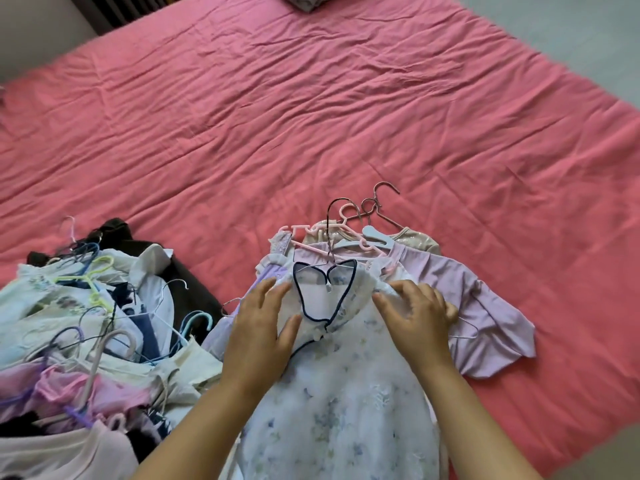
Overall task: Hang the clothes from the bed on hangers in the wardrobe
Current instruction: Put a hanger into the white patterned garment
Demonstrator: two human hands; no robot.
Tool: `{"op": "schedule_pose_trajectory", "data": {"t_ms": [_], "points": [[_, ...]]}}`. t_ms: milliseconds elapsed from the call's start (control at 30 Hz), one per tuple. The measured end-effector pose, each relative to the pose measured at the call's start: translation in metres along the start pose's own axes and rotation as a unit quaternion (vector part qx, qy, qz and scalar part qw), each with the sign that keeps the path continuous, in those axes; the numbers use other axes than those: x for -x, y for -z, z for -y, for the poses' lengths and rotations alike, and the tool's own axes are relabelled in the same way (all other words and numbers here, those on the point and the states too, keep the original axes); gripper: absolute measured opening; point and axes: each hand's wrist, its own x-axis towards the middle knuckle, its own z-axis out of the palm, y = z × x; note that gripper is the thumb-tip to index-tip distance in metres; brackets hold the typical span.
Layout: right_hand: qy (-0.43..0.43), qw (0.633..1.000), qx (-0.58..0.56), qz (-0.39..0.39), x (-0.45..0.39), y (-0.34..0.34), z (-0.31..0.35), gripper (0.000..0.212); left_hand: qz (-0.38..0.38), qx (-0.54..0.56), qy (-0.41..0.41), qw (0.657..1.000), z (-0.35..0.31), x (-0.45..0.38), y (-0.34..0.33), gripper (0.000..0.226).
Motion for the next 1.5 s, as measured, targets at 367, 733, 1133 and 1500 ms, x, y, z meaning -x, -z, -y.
{"op": "schedule_pose_trajectory", "data": {"t_ms": [367,733,1133,1500], "points": [[0.051,0.982,-0.146,-0.109,0.091,0.092,0.06,0.011,-0.002,0.042,-0.145,0.989,-0.009,0.031,0.082,0.035],[0.057,0.947,-0.027,-0.316,0.296,0.178,0.148,0.019,0.014,0.285,-0.332,0.899,-0.008,0.16,0.164,0.016],[0.047,0.861,0.074,-0.502,0.519,0.269,0.284,0.011,0.03,0.383,-0.533,0.754,-0.057,0.309,0.288,0.024],[0.031,0.757,0.182,-0.626,0.64,0.335,0.357,0.028,-0.101,0.42,-0.591,0.681,-0.097,0.404,0.402,0.027]]}}
